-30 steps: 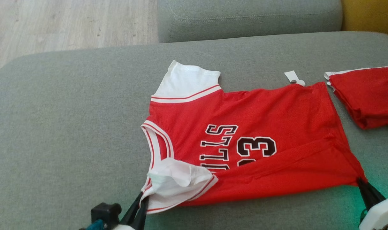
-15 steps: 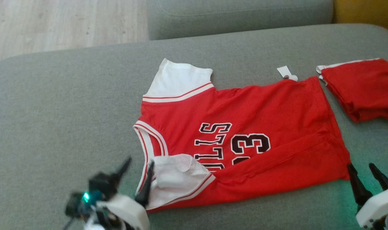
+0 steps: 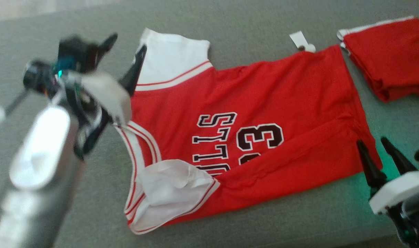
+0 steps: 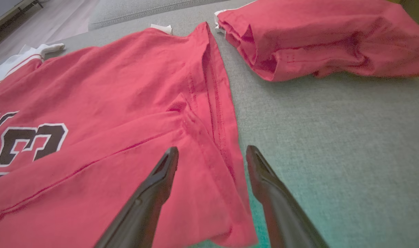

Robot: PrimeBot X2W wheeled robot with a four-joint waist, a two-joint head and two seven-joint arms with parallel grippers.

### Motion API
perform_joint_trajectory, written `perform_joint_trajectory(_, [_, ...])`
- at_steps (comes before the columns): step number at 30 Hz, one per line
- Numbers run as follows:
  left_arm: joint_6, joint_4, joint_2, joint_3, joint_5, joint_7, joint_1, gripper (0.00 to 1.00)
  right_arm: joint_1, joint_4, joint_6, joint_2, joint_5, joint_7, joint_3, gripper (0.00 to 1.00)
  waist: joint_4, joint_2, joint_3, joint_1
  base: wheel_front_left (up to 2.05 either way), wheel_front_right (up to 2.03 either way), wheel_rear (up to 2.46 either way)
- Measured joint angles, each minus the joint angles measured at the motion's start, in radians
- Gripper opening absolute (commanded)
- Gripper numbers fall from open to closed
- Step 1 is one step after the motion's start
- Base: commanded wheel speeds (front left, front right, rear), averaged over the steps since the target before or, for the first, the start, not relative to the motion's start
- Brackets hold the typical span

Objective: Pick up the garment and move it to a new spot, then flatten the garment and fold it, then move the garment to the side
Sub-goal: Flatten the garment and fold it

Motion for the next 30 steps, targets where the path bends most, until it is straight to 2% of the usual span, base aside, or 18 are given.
perform_joint_trajectory(7, [-0.012,0.217,0.069,-0.127,-0.128,0.174,-0.292,1.00,-0.085,-0.019,0.000,-0.008,0.010,0.002,0.074,1.00,-0.078,0.0000,0.094,0.0001,0.00,0.00,0.00])
perform_joint_trajectory(13, [-0.012,0.382,0.122,-0.176,-0.158,0.257,-0.400,1.00,-0.115,-0.020,0.000,-0.007,0.025,-0.007,0.128,1.00,-0.152,0.0000,0.152,0.0000,0.00,0.00,0.00])
perform_joint_trajectory(20, [-0.012,0.494,0.173,-0.193,-0.123,0.261,-0.445,1.00,-0.137,-0.003,0.000,-0.005,0.045,-0.028,0.152,1.00,-0.222,0.0000,0.201,-0.0002,0.00,0.00,0.00])
perform_joint_trajectory(26, [-0.012,0.534,0.177,-0.214,-0.116,0.245,-0.470,1.00,-0.139,0.021,0.000,-0.002,0.046,-0.045,0.170,1.00,-0.243,0.0000,0.219,-0.0003,0.00,0.00,0.00])
perform_joint_trajectory(27, [-0.012,0.537,0.177,-0.221,-0.116,0.245,-0.478,0.80,-0.143,0.026,0.000,0.000,0.047,-0.045,0.173,1.00,-0.245,0.0000,0.221,-0.0003,0.00,0.00,0.00])
perform_joint_trajectory(28, [-0.012,0.538,0.177,-0.228,-0.118,0.245,-0.484,0.42,-0.149,0.031,0.000,0.001,0.050,-0.048,0.174,1.00,-0.246,0.0000,0.223,-0.0003,0.00,0.00,0.00])
perform_joint_trajectory(29, [-0.012,0.538,0.177,-0.238,-0.124,0.245,-0.488,0.12,-0.154,0.034,0.000,0.001,0.053,-0.052,0.174,1.00,-0.247,0.0000,0.224,-0.0003,0.00,0.00,0.00])
perform_joint_trajectory(30, [-0.013,0.538,0.176,-0.245,-0.131,0.245,-0.491,0.00,-0.159,0.036,0.000,0.001,0.054,-0.052,0.174,1.00,-0.247,0.0000,0.225,-0.0003,0.00,0.00,0.00])
